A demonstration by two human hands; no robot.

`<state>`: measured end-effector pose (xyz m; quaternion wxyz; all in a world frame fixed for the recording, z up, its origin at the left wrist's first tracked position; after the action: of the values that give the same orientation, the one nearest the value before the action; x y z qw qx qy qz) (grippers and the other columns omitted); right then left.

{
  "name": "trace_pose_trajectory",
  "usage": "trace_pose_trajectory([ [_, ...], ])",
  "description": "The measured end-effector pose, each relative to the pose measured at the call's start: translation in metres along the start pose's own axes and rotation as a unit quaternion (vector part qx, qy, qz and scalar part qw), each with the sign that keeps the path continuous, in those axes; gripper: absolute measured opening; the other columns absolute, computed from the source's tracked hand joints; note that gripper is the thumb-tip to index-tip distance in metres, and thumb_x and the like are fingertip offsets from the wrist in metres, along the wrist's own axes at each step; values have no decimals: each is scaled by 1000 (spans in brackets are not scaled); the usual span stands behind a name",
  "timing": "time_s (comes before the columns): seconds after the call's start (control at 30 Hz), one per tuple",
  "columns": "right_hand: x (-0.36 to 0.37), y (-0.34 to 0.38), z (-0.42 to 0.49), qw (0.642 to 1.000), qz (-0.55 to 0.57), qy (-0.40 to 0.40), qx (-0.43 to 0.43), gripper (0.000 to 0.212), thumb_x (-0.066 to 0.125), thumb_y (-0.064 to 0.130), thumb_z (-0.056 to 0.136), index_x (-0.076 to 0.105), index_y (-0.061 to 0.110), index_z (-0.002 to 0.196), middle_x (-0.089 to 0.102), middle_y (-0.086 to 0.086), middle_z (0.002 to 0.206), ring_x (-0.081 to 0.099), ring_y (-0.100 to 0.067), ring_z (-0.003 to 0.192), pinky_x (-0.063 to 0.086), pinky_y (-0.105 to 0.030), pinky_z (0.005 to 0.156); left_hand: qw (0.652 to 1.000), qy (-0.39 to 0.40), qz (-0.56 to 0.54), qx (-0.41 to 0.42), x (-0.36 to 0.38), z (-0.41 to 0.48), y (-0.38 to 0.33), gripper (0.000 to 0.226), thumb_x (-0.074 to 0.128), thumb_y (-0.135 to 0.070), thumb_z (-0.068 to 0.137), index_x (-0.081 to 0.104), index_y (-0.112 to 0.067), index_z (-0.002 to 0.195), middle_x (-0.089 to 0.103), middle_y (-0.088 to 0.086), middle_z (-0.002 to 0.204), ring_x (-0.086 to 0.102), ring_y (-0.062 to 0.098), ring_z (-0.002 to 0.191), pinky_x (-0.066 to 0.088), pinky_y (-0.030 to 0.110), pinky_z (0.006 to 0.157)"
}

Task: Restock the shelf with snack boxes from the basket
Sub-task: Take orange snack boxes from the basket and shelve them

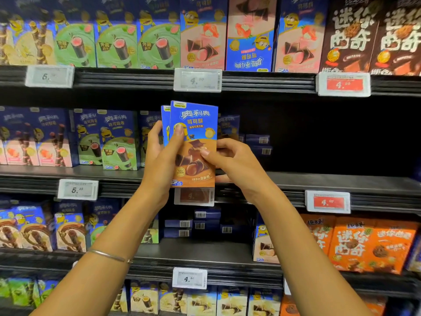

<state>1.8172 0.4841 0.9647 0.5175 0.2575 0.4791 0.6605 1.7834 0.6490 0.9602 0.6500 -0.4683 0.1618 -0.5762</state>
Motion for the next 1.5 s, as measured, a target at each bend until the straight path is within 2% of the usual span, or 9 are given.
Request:
trace_pose_trajectory([
  [0.27,-12,0,0,1000,7,-4,3,30,74,29,92,64,16,117,76,1,106,76,-12,92,64,-39,79,1000,11,-10,14,9,-5,-2,75,55,-62,91,44,-20,152,79,-9,119,79,17,107,66,36,81],
  [0.33,-20,-2,-1,1000,1,-6,4,28,73,28,93,64,16,116,76,0,105,76,-13,92,64,-40,80,1000,-2,17,23,4,-3,-1,57,52,-52,105,43,-22,152,76,-8,124,77,15,109,65,38,87],
  [0.4,-32,-6,-1,1000,0,-14,7,26,73,27,94,65,15,116,77,0,104,76,-14,93,64,-40,80,997,-24,52,46,-4,-2,-3,44,56,-31,111,43,-23,152,74,-12,121,77,6,103,64,28,77],
  [0.5,-60,-10,4,999,-2,-42,13,24,71,25,94,66,15,116,78,3,102,76,-14,94,62,-42,82,995,-44,70,56,-13,-2,-2,47,58,-13,110,43,-23,153,73,-12,118,77,2,95,62,22,70],
  [0.7,-131,-27,37,985,-66,-156,39,27,70,20,94,64,9,119,76,-5,103,76,-18,91,61,-39,81,995,-68,60,45,-18,1,3,44,58,-13,110,45,-27,149,72,-7,124,78,6,97,65,25,69],
  [0.87,-184,-52,69,930,-237,-267,83,18,59,6,90,68,-5,102,68,-19,102,64,-29,82,53,-32,66,997,-55,52,30,-7,1,6,43,57,-14,111,45,-28,150,73,-7,122,79,11,98,68,34,76],
  [1.03,-190,-69,95,917,-299,-247,98,37,68,18,96,61,1,128,64,-20,128,62,-37,114,50,-34,83,997,-46,56,27,1,0,5,44,56,-14,111,43,-26,151,71,-9,119,79,5,90,68,32,71],
  [1.17,-186,-72,109,891,-379,-219,120,41,56,35,103,63,6,132,63,-20,135,60,-40,121,47,-35,87,997,-38,54,32,3,-1,3,41,56,-14,111,43,-27,148,69,-8,121,78,2,88,65,25,64],
  [1.5,-166,-75,132,846,-504,-143,105,36,45,27,107,61,9,134,60,-18,139,57,-39,126,46,-38,100,997,-51,52,27,-12,1,0,42,56,-14,111,43,-29,148,71,-10,116,78,1,84,64,24,64],
])
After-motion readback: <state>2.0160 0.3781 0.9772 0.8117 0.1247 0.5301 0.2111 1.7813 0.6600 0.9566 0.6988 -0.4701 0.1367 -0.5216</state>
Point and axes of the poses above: each hand's wrist, its own z-axis towards the middle knuckle, its own x-axis out of the palm, y = z × x, the point moved 10 cm from there along z, towards the middle knuckle
